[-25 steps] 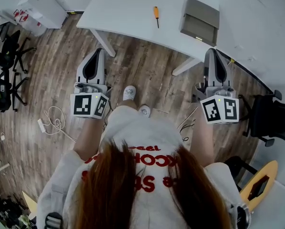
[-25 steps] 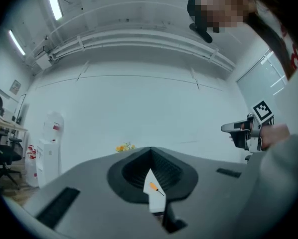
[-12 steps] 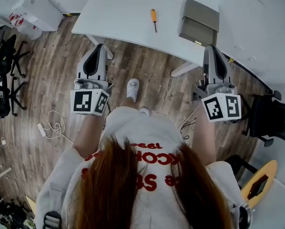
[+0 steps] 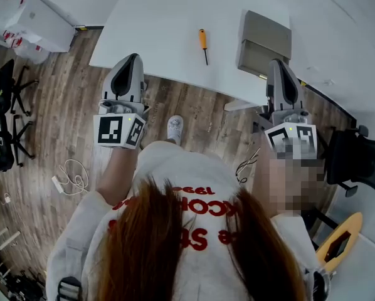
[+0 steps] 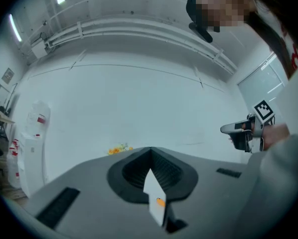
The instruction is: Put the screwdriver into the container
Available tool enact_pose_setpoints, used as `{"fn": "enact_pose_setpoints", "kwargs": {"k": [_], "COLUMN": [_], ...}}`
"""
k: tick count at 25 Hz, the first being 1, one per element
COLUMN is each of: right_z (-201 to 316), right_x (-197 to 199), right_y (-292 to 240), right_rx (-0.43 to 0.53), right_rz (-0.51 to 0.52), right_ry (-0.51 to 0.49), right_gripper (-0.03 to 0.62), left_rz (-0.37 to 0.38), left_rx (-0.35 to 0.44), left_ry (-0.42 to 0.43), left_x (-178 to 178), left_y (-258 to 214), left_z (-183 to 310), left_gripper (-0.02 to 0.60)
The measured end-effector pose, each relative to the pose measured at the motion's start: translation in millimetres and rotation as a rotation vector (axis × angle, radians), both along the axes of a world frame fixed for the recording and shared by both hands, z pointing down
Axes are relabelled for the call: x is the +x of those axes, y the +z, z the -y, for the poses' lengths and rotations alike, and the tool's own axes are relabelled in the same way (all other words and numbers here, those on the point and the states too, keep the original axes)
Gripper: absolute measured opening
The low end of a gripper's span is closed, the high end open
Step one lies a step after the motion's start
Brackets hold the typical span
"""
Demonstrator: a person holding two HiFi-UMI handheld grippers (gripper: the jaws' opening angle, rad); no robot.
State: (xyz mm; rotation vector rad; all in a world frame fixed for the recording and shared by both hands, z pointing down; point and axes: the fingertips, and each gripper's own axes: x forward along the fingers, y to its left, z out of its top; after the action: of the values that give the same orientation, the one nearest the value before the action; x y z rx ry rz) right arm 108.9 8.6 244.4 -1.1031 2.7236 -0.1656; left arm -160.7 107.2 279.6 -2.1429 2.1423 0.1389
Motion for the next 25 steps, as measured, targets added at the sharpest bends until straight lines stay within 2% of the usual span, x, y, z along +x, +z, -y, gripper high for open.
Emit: {"fn": "enact_pose_setpoints", "kwargs": {"k": [8,16,21,25], "right_z": [43,76,106,138], "right_x": [-37,-47,-50,-53], "right_y": [-2,7,14,9], "right_rx": [-0.008,-0.048,-0.064,-0.051], "right_rz": [0.012,0.004,0.006,0.012], "right_ry": [0.040,0.072,0.044,-0.011], "right_gripper": [0.004,0.005,0.005,0.005], "left_rz": [-0.005,-0.015,-0.014,-0.016], "left_rx": [0.002,-0.021,-0.040,-0.029], "left_ry": [0.054,0.095,0.083,0.031], "left_x": [-38,-49,-43,-43], "left_y": [-2,4,9,6], "left_z": [56,101,125,145], "left_gripper": [0.000,0.000,0.000,0.000]}}
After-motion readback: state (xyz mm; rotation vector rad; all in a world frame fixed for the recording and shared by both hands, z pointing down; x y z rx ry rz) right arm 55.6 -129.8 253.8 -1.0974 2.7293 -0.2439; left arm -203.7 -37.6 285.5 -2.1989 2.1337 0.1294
